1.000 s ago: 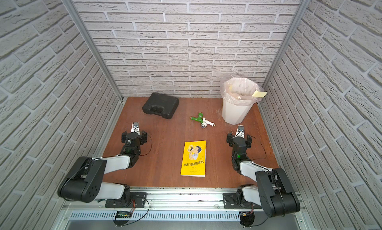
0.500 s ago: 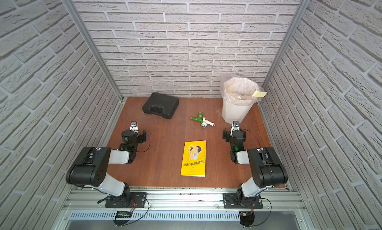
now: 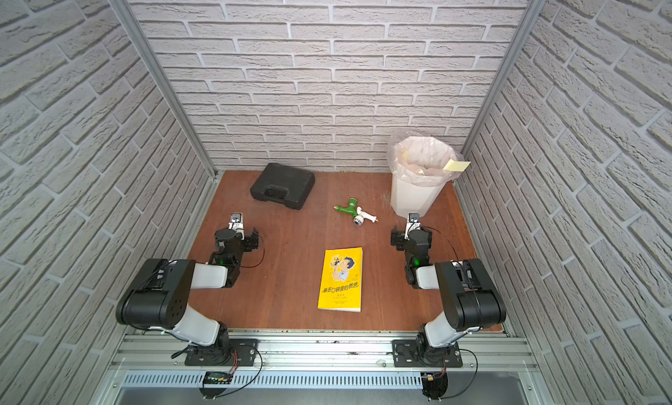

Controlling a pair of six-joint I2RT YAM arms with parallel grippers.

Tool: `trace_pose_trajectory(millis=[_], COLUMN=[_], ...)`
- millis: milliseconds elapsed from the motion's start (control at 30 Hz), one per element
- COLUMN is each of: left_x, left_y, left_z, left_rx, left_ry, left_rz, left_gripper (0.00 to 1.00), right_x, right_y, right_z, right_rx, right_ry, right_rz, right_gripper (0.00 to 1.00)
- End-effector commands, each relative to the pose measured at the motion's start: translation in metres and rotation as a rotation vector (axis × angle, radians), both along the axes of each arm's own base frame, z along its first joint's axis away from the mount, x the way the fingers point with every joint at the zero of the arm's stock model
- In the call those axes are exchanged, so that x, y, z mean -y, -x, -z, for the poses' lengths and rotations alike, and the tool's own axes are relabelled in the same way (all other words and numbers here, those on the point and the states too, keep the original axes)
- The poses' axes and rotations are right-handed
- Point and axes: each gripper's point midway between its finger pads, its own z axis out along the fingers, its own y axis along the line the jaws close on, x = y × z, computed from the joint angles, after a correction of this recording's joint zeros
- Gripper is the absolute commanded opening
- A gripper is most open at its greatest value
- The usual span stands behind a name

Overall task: Peel off the used sticky note
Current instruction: Reset both arms

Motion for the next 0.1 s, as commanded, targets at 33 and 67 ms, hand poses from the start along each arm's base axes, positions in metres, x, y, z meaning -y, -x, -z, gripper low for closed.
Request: trace_pose_trajectory(millis=[33, 67], left_x=[-0.0005, -0.0004], left_y=[-0.0077, -0.0077], left_z=[-0.0122, -0.0125], left_rx=[0.047, 0.049], left_ry=[0.011, 0.011], left_rz=[0.001, 0.002], left_gripper=[0.98, 0.98], right_x=[-0.0001, 0.0000], right_y=[-0.0073, -0.0066], right_z=[-0.0124, -0.0125], right_rx=[0.038, 0.040], right_ry=[0.003, 0.005], right_rz=[-0.005, -0.006], right_gripper=[0.99, 0.99])
